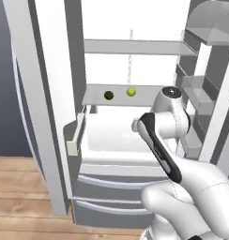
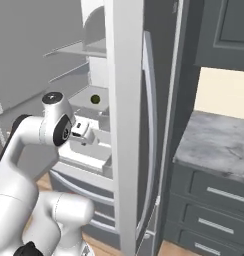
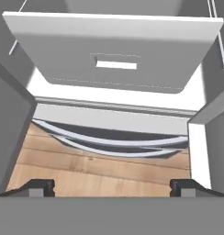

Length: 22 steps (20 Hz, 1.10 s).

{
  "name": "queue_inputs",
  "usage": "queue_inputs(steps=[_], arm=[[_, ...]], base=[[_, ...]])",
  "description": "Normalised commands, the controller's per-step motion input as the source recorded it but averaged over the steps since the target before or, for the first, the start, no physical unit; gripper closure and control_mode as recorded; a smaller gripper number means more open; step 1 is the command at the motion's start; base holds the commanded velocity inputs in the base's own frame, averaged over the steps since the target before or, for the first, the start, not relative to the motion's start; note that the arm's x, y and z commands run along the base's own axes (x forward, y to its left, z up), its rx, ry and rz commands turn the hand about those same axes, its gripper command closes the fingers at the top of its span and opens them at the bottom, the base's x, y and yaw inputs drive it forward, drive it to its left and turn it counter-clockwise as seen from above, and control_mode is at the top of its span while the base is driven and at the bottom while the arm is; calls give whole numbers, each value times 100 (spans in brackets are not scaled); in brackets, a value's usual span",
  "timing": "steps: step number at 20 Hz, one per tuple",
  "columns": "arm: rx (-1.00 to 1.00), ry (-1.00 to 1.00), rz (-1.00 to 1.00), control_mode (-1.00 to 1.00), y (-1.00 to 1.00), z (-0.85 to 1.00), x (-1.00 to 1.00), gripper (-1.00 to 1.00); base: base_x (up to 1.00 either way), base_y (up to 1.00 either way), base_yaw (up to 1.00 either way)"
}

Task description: Open the fridge, remove the pear, lime, and steak, and place them on any counter.

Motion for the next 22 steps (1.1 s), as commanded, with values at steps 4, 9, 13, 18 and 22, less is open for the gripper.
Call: queue_inputs(steps=[4, 9, 13, 18, 22], arm=[[0, 0, 0, 100, 0, 0, 0, -100], [0, 0, 0, 100, 0, 0, 0, -100], [-2, 2, -3, -100, 14, 1, 19, -100], [-6, -1, -3, -100, 24, 30, 93, -100], [-2, -3, 0, -100, 0, 46, 85, -100]], base=[[57, 32, -39], [100, 22, -17], [70, 52, -9], [0, 0, 0], [0, 0, 0]])
